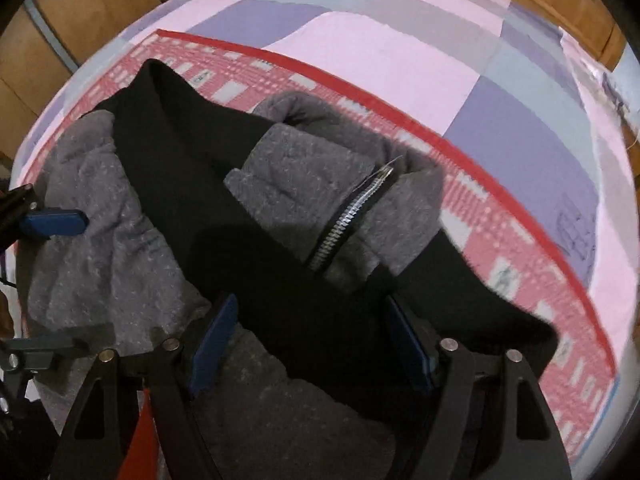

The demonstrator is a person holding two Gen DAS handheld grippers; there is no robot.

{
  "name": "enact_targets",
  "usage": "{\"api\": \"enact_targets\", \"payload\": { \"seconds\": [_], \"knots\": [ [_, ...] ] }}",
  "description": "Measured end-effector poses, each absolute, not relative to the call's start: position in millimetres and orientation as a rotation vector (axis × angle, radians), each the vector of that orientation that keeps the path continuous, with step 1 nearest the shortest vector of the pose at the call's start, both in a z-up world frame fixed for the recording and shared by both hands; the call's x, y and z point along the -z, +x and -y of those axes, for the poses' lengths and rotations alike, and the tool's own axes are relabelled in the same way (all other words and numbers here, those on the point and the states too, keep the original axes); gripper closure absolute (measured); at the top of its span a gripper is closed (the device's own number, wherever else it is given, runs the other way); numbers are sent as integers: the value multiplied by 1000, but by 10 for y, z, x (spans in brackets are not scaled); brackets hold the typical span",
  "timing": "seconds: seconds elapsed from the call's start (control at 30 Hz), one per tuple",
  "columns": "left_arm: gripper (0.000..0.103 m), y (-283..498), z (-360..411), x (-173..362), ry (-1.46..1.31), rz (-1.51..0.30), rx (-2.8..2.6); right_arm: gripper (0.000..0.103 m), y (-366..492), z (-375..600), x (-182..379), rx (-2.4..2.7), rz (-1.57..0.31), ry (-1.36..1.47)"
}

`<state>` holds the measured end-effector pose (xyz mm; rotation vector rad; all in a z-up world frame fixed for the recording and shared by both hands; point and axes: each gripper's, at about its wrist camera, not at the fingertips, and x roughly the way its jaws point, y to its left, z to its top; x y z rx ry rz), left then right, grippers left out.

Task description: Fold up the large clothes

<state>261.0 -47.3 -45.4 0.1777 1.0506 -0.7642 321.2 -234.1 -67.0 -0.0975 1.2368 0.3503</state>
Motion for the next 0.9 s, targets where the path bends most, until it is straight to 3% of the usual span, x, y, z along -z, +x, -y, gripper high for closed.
{"api": "enact_targets", "payload": {
  "seconds": [0.03, 0.07, 0.43, 0.53, 0.67, 0.9],
  "knots": [
    [20, 2612, 470, 457, 177, -1050, 767, 69, 3174, 2334, 644, -342, -1210, -104],
    [20, 2622, 462, 454, 168, -1050, 772, 93, 3141, 2352, 613, -347, -1189, -85],
    [20, 3029, 539, 363, 47, -1049, 734, 94, 3409, 2692, -24, -125, -935, -35],
    [19, 3085, 559, 291, 16, -1021, 720, 103, 3605, 2751, -123, 12, -864, -104],
    [18, 3119, 640, 501, 82, -1012, 667, 103, 3877, 3036, -105, 6, -924, 43],
    [17, 3110, 717, 728, 167, -975, 638, 103, 2825, 2590, -20, -154, -978, -39]
  ]
}}
